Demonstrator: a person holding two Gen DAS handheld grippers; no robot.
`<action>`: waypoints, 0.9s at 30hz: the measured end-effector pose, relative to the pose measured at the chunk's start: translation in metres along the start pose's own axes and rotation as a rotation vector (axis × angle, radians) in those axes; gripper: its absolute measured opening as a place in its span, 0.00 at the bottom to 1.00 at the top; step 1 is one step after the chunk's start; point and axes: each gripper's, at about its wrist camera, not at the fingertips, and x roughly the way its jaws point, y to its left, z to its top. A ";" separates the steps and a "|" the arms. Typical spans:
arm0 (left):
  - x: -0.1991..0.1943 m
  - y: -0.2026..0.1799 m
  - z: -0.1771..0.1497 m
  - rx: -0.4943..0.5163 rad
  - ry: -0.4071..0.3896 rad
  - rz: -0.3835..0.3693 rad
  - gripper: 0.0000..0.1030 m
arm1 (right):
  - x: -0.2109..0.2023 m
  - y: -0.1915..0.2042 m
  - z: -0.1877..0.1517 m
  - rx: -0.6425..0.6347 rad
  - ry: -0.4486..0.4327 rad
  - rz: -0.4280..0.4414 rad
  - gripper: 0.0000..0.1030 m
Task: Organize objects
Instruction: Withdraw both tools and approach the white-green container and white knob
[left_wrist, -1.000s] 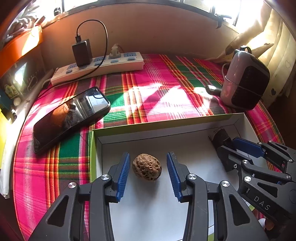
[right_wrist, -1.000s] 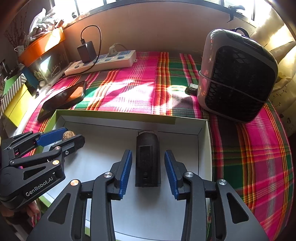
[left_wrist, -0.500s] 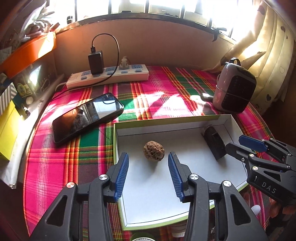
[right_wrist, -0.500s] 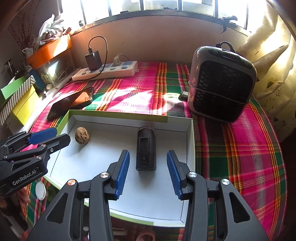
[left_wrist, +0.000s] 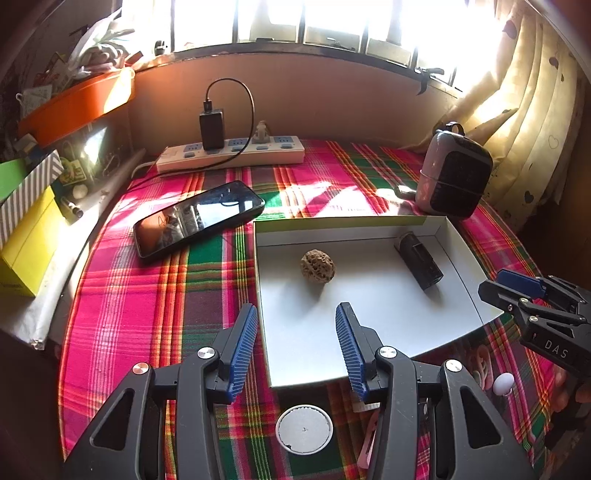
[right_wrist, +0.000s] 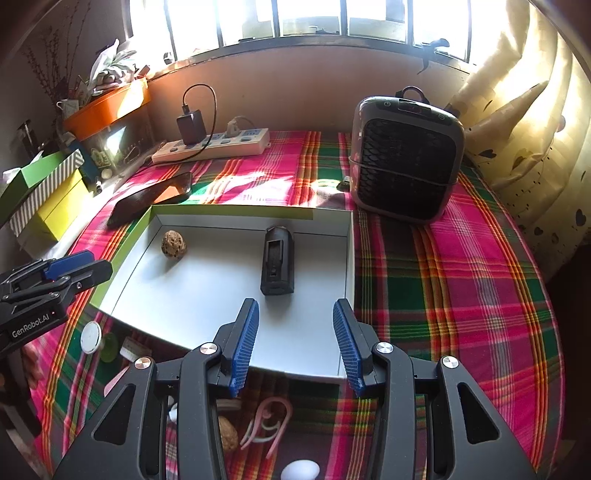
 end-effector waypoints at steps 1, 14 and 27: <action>-0.003 0.001 -0.002 -0.001 -0.005 -0.002 0.42 | -0.003 -0.001 -0.003 -0.003 -0.004 -0.001 0.42; -0.027 0.020 -0.046 -0.073 -0.020 -0.048 0.43 | -0.036 -0.012 -0.043 -0.026 -0.043 -0.003 0.43; -0.026 0.020 -0.074 -0.081 0.019 -0.099 0.45 | -0.044 -0.021 -0.077 -0.003 -0.033 0.039 0.44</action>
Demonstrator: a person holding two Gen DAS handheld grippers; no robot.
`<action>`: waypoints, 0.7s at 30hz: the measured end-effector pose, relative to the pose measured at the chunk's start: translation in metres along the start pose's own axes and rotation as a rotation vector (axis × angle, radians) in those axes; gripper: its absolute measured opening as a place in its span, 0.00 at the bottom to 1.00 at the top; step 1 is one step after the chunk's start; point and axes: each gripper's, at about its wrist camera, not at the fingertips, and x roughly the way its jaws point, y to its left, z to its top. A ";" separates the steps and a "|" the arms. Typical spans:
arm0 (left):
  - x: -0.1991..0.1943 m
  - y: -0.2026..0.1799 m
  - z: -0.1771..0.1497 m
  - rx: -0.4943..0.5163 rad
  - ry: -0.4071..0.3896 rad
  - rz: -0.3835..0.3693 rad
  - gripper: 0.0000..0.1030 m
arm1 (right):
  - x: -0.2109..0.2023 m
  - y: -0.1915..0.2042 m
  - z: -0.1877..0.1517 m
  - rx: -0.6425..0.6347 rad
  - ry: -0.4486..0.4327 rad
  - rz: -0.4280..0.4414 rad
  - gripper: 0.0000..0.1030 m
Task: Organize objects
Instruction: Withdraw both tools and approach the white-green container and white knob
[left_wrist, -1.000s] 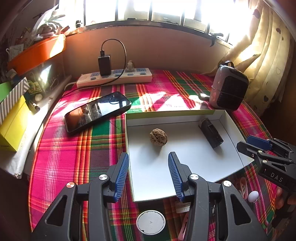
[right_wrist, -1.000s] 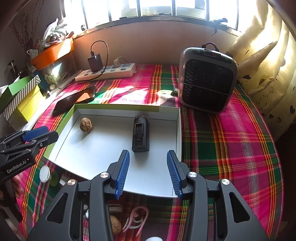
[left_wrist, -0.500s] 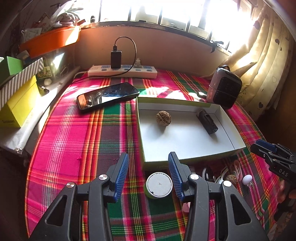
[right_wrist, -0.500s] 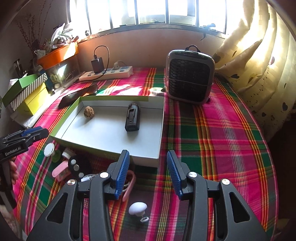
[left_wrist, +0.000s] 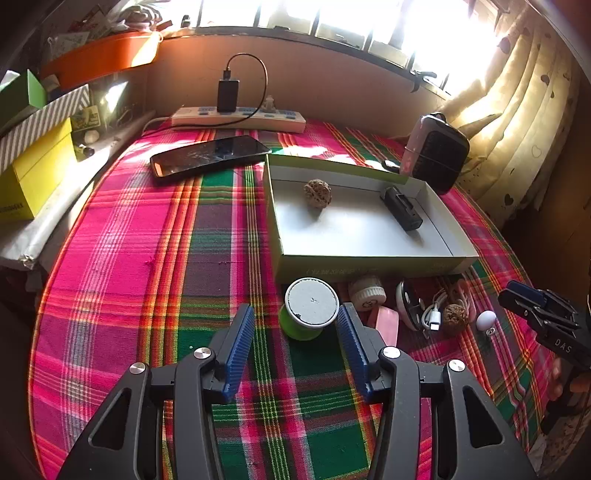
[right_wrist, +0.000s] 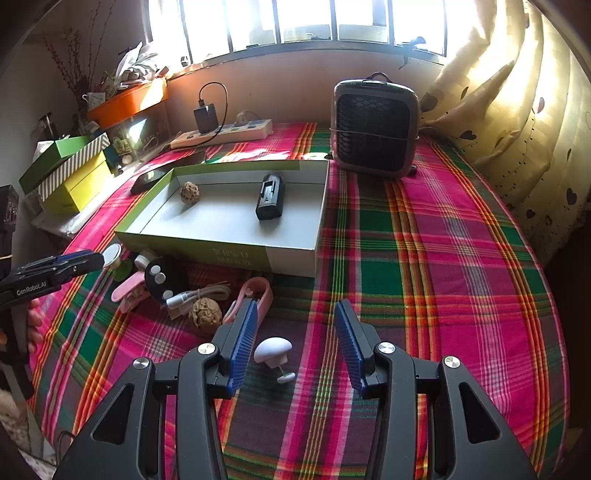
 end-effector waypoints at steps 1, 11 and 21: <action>0.001 -0.001 -0.001 0.002 0.004 -0.005 0.45 | -0.001 -0.001 -0.002 0.003 0.000 0.002 0.44; 0.017 -0.001 -0.005 -0.005 0.047 -0.002 0.46 | 0.007 0.005 -0.014 -0.021 0.033 0.024 0.46; 0.028 -0.002 -0.001 -0.002 0.055 0.015 0.46 | 0.024 0.008 -0.020 -0.048 0.086 0.004 0.46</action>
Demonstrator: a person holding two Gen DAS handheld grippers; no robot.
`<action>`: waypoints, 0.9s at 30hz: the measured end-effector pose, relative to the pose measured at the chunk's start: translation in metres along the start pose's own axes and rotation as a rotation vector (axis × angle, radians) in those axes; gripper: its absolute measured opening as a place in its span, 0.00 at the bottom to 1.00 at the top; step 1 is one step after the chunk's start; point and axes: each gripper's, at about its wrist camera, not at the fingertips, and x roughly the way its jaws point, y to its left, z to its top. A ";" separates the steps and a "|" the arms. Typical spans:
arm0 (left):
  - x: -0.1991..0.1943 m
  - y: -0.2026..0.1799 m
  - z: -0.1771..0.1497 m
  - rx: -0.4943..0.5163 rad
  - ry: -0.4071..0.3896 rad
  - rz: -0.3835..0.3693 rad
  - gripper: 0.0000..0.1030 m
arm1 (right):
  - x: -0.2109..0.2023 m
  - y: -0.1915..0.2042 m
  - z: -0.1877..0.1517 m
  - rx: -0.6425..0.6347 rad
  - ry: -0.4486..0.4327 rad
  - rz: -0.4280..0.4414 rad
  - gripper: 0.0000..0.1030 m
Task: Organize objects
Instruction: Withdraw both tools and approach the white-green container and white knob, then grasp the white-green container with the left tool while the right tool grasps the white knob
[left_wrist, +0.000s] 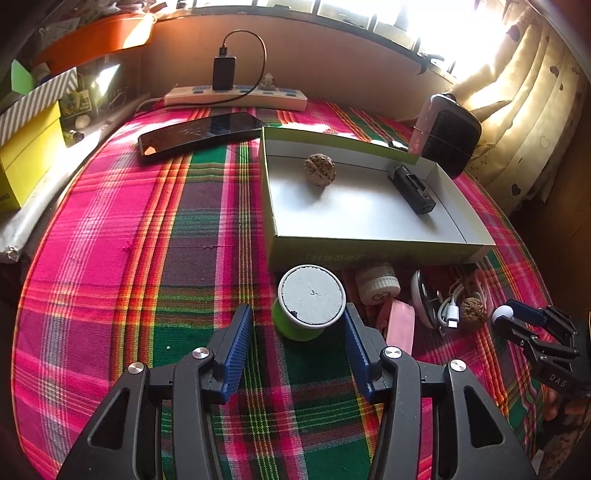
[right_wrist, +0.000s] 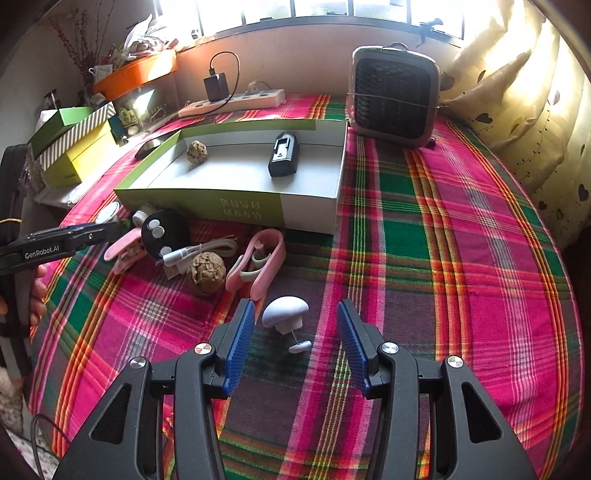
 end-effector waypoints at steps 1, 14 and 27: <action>0.001 0.000 0.001 -0.001 0.000 0.001 0.46 | 0.001 0.000 0.000 -0.004 0.003 -0.005 0.46; 0.009 -0.004 0.010 -0.003 -0.008 0.019 0.46 | 0.008 0.002 0.004 -0.033 0.005 -0.045 0.46; 0.010 -0.004 0.011 -0.010 -0.015 0.025 0.44 | 0.007 0.001 0.003 -0.028 0.003 -0.052 0.42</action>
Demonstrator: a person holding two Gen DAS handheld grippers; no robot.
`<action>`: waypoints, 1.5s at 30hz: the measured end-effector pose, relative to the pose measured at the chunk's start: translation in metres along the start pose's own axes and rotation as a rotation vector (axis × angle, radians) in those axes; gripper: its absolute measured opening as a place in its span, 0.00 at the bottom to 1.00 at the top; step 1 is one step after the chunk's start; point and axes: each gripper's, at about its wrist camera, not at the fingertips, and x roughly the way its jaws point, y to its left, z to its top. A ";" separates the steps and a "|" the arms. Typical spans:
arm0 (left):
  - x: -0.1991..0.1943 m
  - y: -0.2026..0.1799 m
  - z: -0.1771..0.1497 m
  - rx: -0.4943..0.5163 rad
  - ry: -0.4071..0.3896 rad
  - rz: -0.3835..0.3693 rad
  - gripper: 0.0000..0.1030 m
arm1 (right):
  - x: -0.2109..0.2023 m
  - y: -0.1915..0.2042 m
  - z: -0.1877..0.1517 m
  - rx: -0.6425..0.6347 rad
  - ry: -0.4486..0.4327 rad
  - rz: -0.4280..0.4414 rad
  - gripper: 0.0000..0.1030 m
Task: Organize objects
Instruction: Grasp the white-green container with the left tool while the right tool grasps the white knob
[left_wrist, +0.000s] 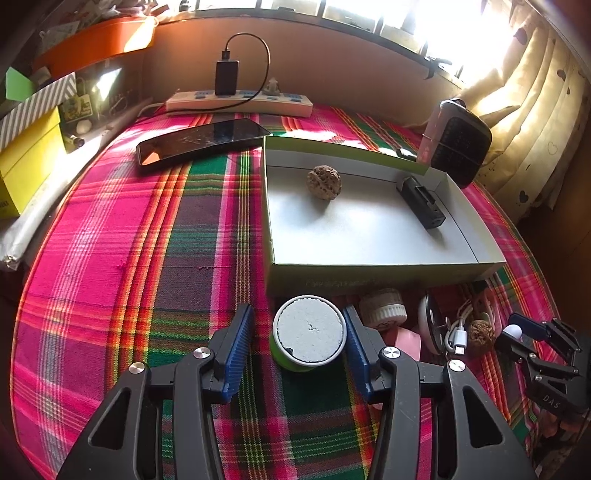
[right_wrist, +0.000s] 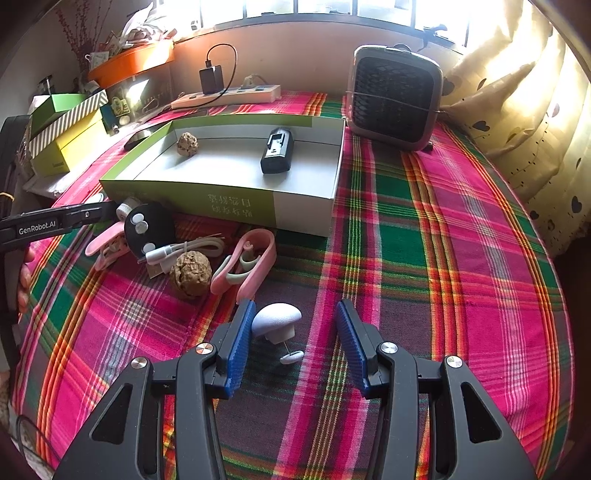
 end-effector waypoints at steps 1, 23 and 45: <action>0.000 0.000 0.000 0.003 -0.001 0.003 0.42 | 0.000 0.000 0.000 0.001 -0.001 -0.001 0.41; -0.002 0.001 -0.002 0.003 -0.012 0.021 0.31 | -0.003 -0.001 0.000 0.006 -0.005 -0.006 0.26; -0.020 -0.003 0.005 0.009 -0.038 -0.012 0.31 | -0.016 -0.003 0.012 0.044 -0.051 0.032 0.26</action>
